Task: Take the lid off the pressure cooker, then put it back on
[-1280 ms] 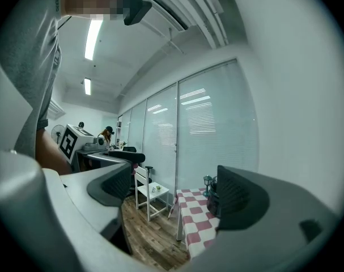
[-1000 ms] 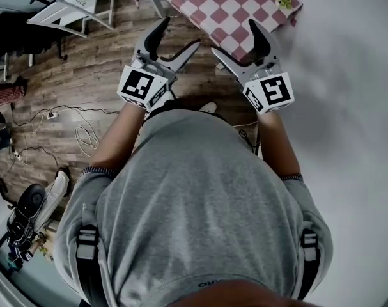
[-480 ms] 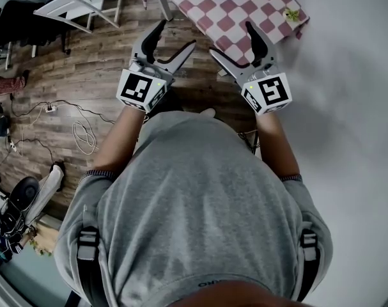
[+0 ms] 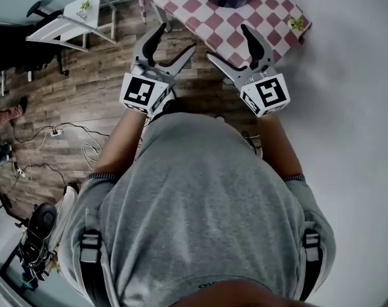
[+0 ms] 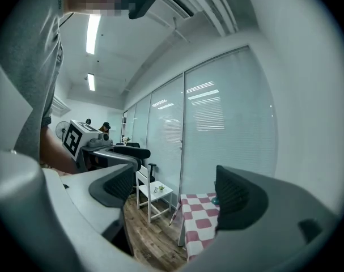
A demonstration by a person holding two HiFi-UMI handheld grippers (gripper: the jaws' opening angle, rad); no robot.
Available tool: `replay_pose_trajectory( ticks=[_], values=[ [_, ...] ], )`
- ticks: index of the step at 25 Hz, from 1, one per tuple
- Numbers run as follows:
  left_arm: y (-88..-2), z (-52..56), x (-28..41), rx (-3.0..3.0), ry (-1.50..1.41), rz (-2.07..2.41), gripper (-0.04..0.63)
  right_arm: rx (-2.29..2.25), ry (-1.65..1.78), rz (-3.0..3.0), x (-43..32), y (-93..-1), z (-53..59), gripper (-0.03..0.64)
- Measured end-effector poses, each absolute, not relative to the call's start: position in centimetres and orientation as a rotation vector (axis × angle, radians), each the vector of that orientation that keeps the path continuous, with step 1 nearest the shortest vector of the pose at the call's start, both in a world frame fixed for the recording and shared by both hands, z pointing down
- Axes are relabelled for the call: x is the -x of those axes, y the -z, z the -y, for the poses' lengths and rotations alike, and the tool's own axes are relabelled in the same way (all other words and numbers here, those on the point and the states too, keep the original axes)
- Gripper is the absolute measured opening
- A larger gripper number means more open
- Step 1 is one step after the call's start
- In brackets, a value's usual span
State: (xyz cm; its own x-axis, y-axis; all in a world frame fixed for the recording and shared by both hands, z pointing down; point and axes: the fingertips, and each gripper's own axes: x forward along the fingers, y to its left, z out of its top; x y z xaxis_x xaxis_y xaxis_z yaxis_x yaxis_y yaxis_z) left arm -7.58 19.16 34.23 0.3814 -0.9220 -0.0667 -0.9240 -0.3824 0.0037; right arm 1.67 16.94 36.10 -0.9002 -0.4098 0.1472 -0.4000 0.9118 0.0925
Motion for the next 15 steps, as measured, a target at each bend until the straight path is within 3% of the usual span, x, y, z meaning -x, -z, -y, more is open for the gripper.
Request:
replay_pose_trajectory(
  ticks=[15],
  values=[
    [-34.1, -11.8, 18.6, 2.756, -0.101, -1.475, 0.365, -0.872, 0.053, 2.827, 10.0, -36.2, -10.8, 0.453]
  ],
)
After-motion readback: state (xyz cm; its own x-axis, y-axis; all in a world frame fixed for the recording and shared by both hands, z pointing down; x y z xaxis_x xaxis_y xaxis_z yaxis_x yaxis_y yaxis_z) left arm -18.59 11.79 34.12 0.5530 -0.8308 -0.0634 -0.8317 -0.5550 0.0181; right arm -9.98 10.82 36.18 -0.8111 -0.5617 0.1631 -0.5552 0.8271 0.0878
